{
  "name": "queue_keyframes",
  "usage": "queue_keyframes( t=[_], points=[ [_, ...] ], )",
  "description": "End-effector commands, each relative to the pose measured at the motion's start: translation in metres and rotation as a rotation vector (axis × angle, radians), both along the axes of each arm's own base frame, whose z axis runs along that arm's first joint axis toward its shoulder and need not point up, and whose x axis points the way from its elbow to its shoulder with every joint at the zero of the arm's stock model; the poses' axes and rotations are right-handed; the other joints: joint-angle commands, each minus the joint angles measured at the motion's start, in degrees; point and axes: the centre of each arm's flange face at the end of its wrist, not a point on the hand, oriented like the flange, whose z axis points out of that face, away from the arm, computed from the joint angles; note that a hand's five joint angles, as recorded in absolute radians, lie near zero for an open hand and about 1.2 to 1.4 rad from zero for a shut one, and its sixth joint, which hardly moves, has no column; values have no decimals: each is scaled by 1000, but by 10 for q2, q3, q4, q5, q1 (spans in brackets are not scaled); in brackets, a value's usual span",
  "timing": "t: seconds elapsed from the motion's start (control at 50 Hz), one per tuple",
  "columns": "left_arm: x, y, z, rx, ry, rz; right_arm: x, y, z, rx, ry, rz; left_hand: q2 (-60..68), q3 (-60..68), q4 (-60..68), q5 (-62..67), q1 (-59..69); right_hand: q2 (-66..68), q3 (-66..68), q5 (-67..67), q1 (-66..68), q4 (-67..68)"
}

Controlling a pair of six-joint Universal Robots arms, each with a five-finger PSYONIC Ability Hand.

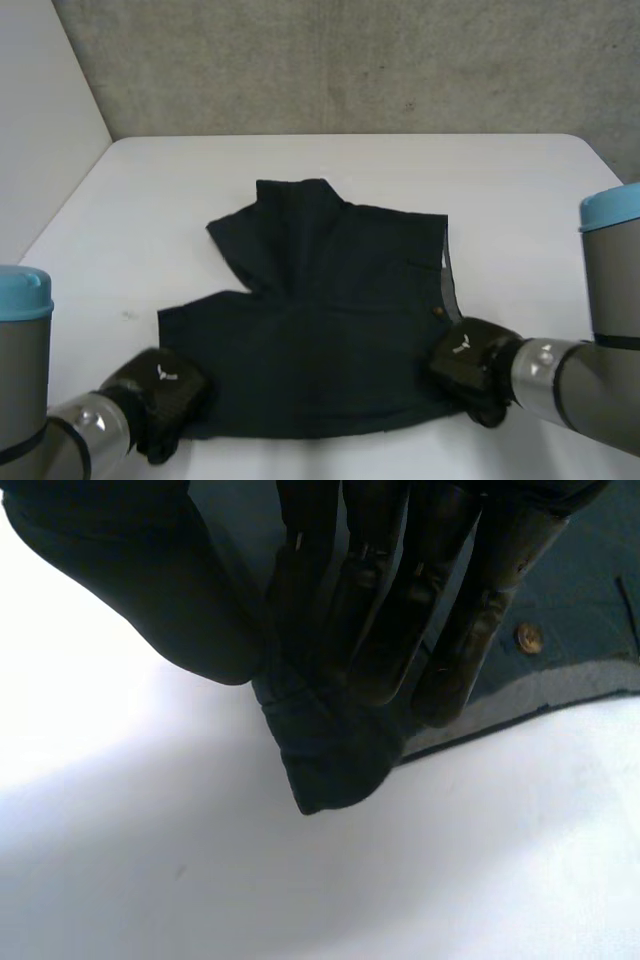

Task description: Fold the shorts.

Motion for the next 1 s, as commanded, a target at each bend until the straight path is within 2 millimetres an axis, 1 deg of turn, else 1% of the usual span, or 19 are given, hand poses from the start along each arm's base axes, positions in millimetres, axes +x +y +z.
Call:
queue_keyframes(
  t=[0.02, 0.06, 0.12, 0.14, 0.16, 0.2, 0.24, 0.32, 0.38, 0.46, 0.48, 0.54, 0.56, 0.7, 0.88, 0.92, 0.94, 0.98, 1.0],
  points=[
    [-1, 0, -2, -25, 15, -5, -5, 1, -3, -17, -9, 0, 113, 117, 113, 148, 145, 134, 103, 133, 236, 116],
    [-3, -3, 0, -44, 23, -6, -4, 0, -5, -27, -23, 4, 90, 94, 90, 125, 122, 134, 103, 133, 236, 116],
    [-6, -13, 8, -99, 43, -3, -2, -1, -7, -42, -43, 14, -59, -55, -60, -25, -27, 134, 103, 133, 236, 116],
    [-7, -15, 11, -112, 50, -5, -2, -1, -8, -43, -47, 15, -136, -132, -137, -102, -105, 134, 103, 133, 236, 116],
    [-10, -19, 19, -148, 60, -8, -2, -1, -9, -47, -52, 13, -335, -331, -336, -301, -303, 134, 103, 133, 236, 116],
    [-12, -24, 29, -197, 79, -12, -2, -1, -10, -47, -58, 9, -433, -429, -433, -398, -401, 134, 103, 133, 236, 116],
    [-16, -36, 45, -280, 121, -8, -1, -1, -11, -51, -67, 2, -431, -428, -432, -397, -400, 134, 103, 133, 236, 116],
    [-29, -63, 65, -449, 213, -26, -1, -1, -14, -56, -76, -5, -415, -411, -415, -380, -383, 134, 103, 133, 236, 116],
    [-37, -81, 65, -520, 257, -50, -1, -1, -15, -56, -76, -5, -411, -407, -412, -377, -380, 134, 103, 133, 236, 116],
    [-43, -117, 50, -561, 283, -55, -2, 0, -17, -50, -74, -6, -393, -389, -393, -358, -361, 134, 103, 133, 236, 116],
    [-43, -133, 44, -562, 287, -50, -2, 0, -18, -50, -74, -6, -391, -387, -392, -356, -359, 134, 103, 133, 236, 116],
    [-48, -151, 30, -543, 284, -55, -2, 0, -18, -53, -76, -6, -383, -379, -383, -348, -351, 134, 103, 133, 236, 116],
    [-49, -164, 22, -530, 282, -50, -2, 0, -18, -56, -76, -5, -373, -369, -373, -338, -341, 134, 103, 133, 236, 116],
    [-53, -204, -11, -463, 248, -30, -2, -1, -20, -65, -79, -7, -344, -340, -345, -309, -312, 134, 103, 133, 236, 116],
    [-55, -215, -42, -381, 170, -54, -1, -3, -21, -79, -85, -8, -304, -300, -304, -269, -272, 134, 103, 133, 236, 116],
    [-55, -216, -45, -382, 160, -55, -1, -4, -21, -82, -86, -8, -222, -218, -222, -187, -190, 134, 103, 133, 236, 116],
    [-55, -217, -45, -386, 160, -52, -1, -4, -21, -83, -86, -8, -71, -68, -72, -37, -40, 134, 103, 133, 236, 116],
    [-54, -220, -43, -397, 164, -41, -1, -4, -21, -82, -86, -8, 109, 113, 109, 144, 141, 134, 103, 133, 236, 116],
    [-54, -221, -42, -407, 164, -35, -1, -4, -21, -82, -86, -8, 113, 117, 113, 148, 145, 134, 103, 133, 236, 116]
  ],
)
